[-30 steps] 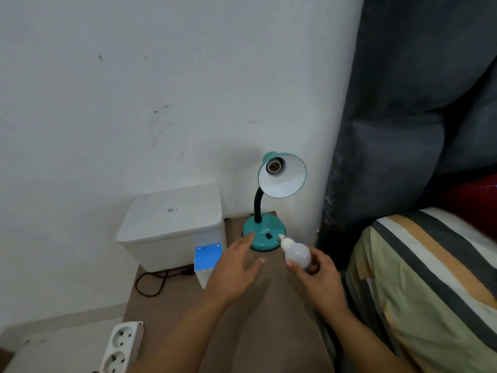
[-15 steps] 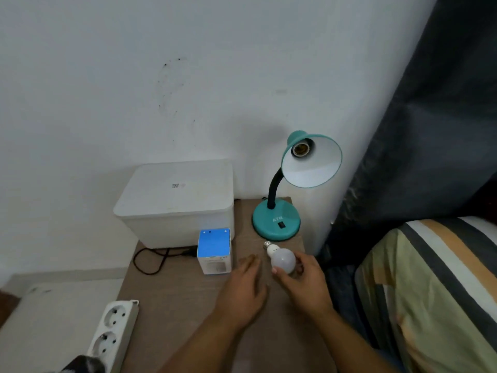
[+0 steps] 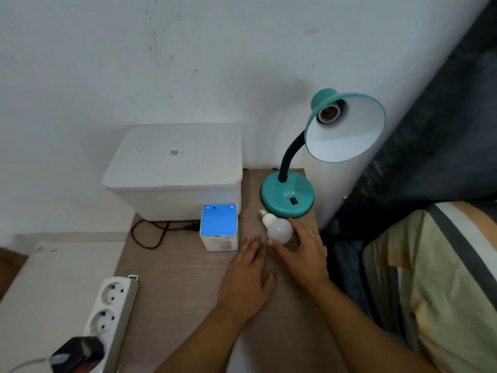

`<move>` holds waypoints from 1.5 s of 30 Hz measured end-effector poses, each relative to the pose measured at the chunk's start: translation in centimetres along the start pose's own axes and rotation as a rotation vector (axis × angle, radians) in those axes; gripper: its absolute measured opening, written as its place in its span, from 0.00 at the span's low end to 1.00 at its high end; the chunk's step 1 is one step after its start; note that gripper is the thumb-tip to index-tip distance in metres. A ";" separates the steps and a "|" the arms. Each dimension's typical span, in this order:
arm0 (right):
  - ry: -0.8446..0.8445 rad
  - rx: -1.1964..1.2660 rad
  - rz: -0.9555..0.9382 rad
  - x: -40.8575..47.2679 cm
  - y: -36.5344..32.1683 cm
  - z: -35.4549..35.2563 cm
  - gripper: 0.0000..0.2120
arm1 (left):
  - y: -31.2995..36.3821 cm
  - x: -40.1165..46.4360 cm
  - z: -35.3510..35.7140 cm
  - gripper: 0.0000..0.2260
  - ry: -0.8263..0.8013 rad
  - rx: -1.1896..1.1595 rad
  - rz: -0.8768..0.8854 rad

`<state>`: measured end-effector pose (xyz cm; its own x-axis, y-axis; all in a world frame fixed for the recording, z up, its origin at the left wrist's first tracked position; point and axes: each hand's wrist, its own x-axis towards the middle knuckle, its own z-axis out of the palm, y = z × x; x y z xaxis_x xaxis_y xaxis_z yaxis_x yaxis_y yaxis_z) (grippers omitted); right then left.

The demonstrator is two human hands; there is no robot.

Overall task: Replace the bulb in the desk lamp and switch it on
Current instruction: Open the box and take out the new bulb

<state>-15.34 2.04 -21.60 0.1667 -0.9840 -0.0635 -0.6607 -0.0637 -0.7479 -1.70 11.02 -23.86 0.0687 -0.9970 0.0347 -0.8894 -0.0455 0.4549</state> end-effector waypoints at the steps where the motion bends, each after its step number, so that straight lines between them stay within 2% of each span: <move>1: 0.002 -0.002 -0.002 -0.1 -0.1 -0.1 0.36 | 0.0 0.0 0.0 0.30 0.000 0.001 -0.001; 10: 0.000 0.001 -0.002 -0.3 -0.4 -0.3 0.34 | -0.1 0.2 -0.3 0.30 -0.034 -0.037 -0.001; 16: -0.053 0.039 0.058 -0.8 -0.7 -0.7 0.38 | -0.7 -1.8 -1.7 0.30 -0.098 -0.069 -0.003; 21: 0.021 0.084 0.018 -1.7 -1.5 -1.6 0.33 | -2.1 -5.3 -3.6 0.24 0.044 -0.157 -0.041; 25: 0.068 0.130 -0.077 -2.5 -3.4 -1.9 0.23 | -3.0 -6.9 -5.7 0.16 0.248 -0.286 -0.228; 27: 0.034 0.159 -0.121 -2.7 -4.8 -1.8 0.18 | -3.3 -6.8 -6.4 0.18 0.331 -0.391 -0.355; 30: -0.086 0.206 -0.130 -3.0 -7.0 -1.1 0.17 | -3.5 -6.0 -7.4 0.25 0.386 -0.472 -0.480; 34: -0.191 0.315 -0.162 -2.8 -9.3 0.1 0.17 | -2.7 -4.2 -8.8 0.32 0.404 -0.605 -0.447; 38: -0.251 0.345 -0.157 -2.6 -10.2 0.8 0.19 | -2.3 -2.9 -9.4 0.25 0.393 -0.676 -0.304; 45: -0.202 0.266 -0.142 -2.2 -10.2 1.2 0.16 | -2.6 -2.5 -8.7 0.25 0.421 -0.793 -0.387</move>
<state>-8.06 5.01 -14.60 0.4017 -0.9141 -0.0559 -0.4118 -0.1258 -0.9025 4.39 14.20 -17.35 0.5848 -0.8111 0.0016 -0.2198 -0.1566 0.9629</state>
